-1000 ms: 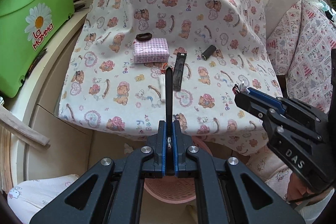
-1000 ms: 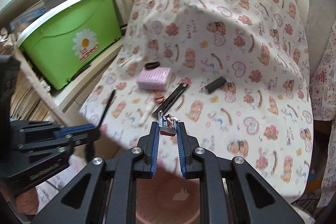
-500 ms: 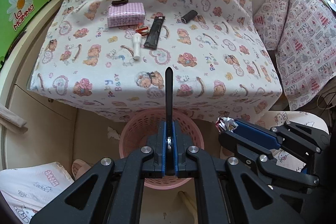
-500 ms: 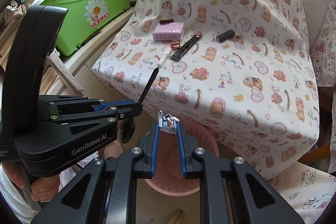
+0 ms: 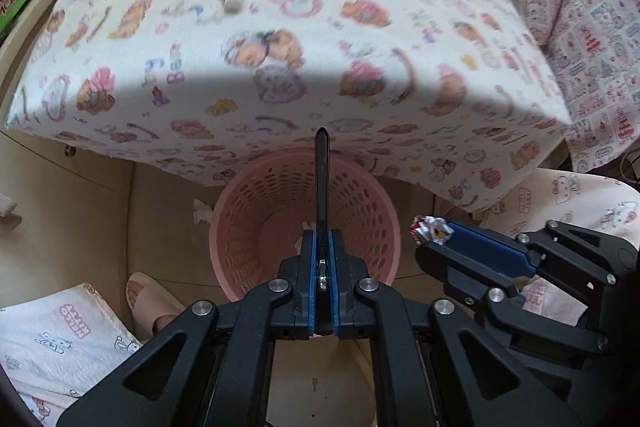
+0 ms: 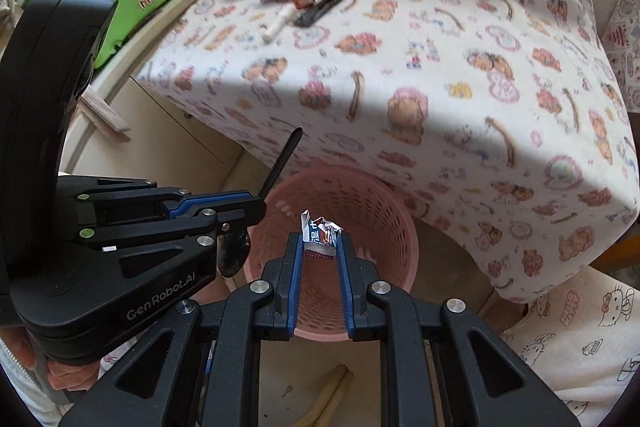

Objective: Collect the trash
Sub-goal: 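Carry spoon and wrapper over the wastebasket and open both tools, then raise both tools back toward the table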

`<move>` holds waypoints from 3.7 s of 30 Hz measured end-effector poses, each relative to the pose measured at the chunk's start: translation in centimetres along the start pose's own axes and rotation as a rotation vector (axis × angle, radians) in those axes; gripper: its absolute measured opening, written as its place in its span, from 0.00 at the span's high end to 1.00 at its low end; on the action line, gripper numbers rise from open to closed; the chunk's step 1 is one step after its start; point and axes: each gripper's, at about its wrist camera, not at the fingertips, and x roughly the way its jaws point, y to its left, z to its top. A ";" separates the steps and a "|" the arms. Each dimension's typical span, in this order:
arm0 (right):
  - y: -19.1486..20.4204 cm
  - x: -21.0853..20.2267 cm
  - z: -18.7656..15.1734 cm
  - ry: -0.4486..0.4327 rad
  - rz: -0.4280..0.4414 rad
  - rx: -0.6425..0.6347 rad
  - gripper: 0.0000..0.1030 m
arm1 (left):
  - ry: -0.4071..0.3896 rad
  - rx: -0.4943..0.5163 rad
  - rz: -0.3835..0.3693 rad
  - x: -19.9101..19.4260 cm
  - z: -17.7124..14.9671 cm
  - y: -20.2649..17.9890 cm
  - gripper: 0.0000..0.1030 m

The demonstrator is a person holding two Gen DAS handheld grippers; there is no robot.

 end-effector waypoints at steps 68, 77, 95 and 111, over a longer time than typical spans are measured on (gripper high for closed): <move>-4.5 7.6 0.4 0.108 -0.210 0.226 0.25 | -0.021 -0.142 0.172 4.0 0.2 4.9 0.42; -3.0 3.8 1.1 -0.014 -0.217 0.161 0.25 | -0.148 -0.169 0.230 -0.2 0.3 5.2 0.42; -1.6 -0.6 1.6 -0.191 -0.245 0.078 0.42 | -0.482 -0.294 0.342 -6.6 -0.1 6.7 0.18; -0.6 -4.0 4.1 -0.218 -0.173 -0.022 0.64 | -0.482 -0.289 0.307 -8.2 2.2 7.4 0.27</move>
